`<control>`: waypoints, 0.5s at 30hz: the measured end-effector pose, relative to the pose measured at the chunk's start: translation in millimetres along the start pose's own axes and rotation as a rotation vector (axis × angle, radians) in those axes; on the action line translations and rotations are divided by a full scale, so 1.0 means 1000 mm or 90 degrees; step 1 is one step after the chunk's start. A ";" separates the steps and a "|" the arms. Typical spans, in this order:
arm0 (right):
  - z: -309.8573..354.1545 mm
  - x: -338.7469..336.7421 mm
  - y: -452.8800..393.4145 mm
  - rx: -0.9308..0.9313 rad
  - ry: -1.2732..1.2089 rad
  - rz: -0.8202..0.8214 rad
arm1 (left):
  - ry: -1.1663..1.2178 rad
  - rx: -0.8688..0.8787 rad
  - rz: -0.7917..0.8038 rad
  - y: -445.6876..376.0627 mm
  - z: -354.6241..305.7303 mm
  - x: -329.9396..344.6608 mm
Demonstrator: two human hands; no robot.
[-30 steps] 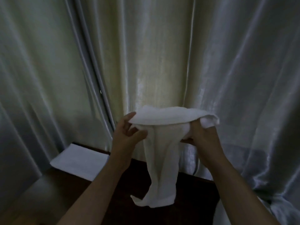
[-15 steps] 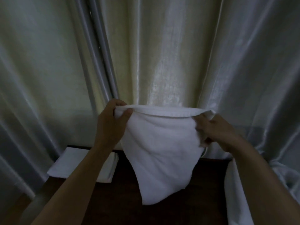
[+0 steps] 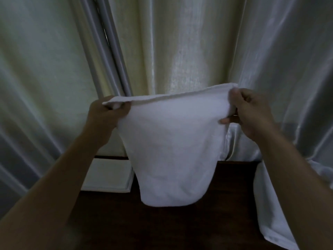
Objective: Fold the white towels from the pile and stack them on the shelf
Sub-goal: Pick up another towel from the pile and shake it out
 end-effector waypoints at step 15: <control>0.019 -0.024 -0.057 0.125 0.054 0.154 | -0.317 -0.074 0.136 -0.074 -0.044 -0.018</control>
Point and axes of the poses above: each hand's wrist, its own y-axis away from the middle knuckle, its own x-axis out of the palm, z = x × y, the point moved 1 cm from there along -y, towards the middle knuckle, and after that the axes turned 7 degrees about z, right-handed, at the moved point
